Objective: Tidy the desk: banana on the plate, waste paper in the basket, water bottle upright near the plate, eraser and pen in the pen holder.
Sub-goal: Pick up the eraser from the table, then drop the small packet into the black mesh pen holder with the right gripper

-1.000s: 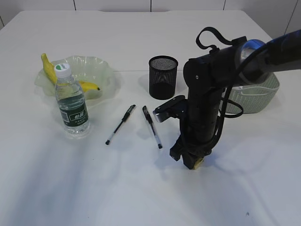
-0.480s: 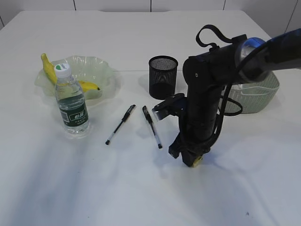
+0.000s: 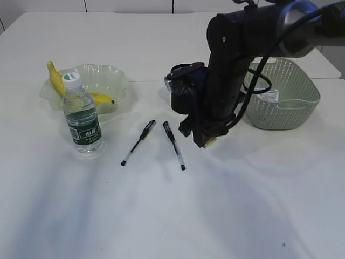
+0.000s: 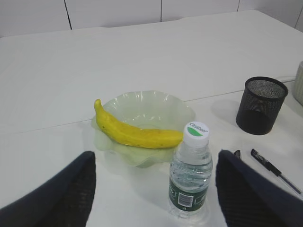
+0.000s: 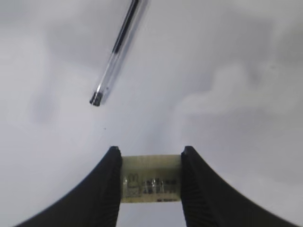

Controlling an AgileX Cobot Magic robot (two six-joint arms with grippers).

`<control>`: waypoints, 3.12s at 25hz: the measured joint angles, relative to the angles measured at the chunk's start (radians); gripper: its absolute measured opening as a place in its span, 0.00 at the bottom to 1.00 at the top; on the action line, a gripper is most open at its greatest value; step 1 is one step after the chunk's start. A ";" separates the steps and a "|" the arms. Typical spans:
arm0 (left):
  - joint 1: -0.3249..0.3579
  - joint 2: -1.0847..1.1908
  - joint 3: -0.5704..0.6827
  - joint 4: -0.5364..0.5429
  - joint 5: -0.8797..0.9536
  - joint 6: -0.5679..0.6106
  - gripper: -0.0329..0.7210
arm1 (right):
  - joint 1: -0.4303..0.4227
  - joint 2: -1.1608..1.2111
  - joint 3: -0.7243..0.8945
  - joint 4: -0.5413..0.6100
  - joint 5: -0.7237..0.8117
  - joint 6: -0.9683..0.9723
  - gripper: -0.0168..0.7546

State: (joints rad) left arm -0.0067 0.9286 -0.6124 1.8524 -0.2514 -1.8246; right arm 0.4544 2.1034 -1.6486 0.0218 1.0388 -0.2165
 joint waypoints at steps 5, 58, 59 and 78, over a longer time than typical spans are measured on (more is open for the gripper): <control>0.000 0.000 0.000 0.000 0.000 0.000 0.78 | 0.000 0.000 -0.123 -0.004 0.004 0.020 0.38; 0.000 0.000 0.000 0.000 -0.022 0.000 0.78 | -0.144 0.272 -0.467 0.102 -0.434 0.131 0.44; 0.000 0.000 0.000 0.000 -0.022 0.000 0.78 | -0.144 0.272 -0.467 0.103 -0.434 0.131 0.45; 0.000 0.000 0.000 0.000 -0.022 0.000 0.78 | -0.144 0.270 -0.485 0.122 -0.369 0.131 0.53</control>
State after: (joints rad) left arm -0.0067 0.9286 -0.6124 1.8524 -0.2733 -1.8246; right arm 0.3100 2.3731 -2.1339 0.1433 0.6701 -0.0854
